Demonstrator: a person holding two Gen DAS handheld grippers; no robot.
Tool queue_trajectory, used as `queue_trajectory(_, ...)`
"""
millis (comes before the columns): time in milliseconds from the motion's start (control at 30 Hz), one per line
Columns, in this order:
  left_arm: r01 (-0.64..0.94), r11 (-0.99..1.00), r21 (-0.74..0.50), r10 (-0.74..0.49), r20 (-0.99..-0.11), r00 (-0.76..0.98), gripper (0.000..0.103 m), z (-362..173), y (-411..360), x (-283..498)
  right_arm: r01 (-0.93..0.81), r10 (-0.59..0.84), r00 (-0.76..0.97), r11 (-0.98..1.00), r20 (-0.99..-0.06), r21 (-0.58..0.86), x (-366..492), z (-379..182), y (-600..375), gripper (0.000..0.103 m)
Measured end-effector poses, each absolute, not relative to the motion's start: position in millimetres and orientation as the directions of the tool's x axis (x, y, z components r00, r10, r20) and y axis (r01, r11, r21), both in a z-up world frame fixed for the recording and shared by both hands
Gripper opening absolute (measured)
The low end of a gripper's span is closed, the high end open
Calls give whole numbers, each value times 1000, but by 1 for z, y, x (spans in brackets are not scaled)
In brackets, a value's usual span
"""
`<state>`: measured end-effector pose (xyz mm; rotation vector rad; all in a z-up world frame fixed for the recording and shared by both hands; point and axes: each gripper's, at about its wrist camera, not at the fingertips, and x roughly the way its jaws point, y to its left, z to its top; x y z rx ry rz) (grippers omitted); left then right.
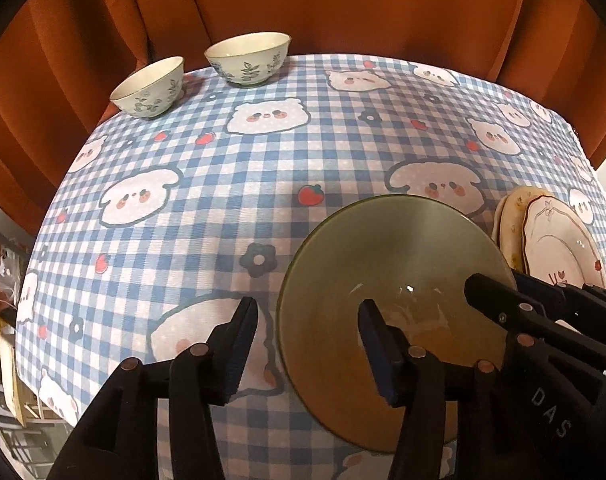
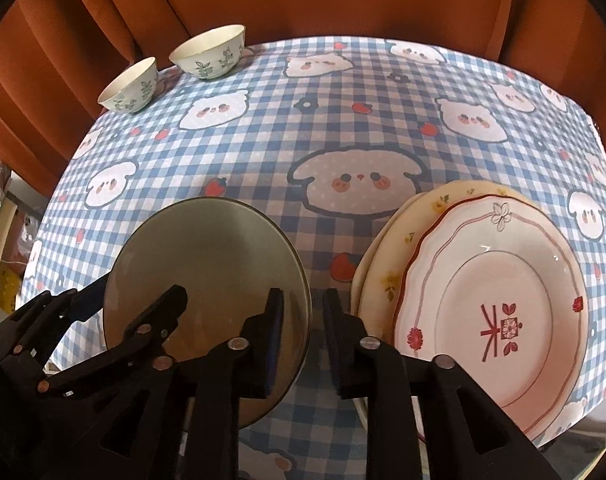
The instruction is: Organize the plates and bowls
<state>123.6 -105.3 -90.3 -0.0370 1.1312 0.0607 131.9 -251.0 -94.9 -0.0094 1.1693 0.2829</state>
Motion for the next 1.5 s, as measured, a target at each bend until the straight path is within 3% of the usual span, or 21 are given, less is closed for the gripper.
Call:
queue_trajectory(133, -84, 996, -6, 32, -898, 438, 61, -82, -100, 120, -227, 223, 369, 963, -902, 145, 129, -89, -252, 30)
queue_trajectory(300, -123, 992, -21, 39, -884, 465, 68, -68, -83, 116, -209, 221, 394, 967, -892, 148, 130, -76, -253, 51)
queue_trajectory(400, -132, 991, -31, 36, -879, 476, 71, -62, -71, 118, -197, 225, 405, 968, -886, 156, 132, -69, -250, 57)
queue_trajectory(733, -134, 990, -46, 22, -882, 471, 82, -56, -7, 142, -155, 208, 406, 975, -890, 157, 147, -61, -203, 67)
queue_trajectory(1200, -62, 997, -49, -11, -868, 497, 86, -46, 89, 188, -101, 178, 450, 984, -875, 148, 178, -41, -118, 78)
queue_trajectory(1500, -28, 998, -55, -33, -858, 513, 88, -42, 138, 220, -71, 141, 499, 990, -855, 122, 204, -31, -64, 79)
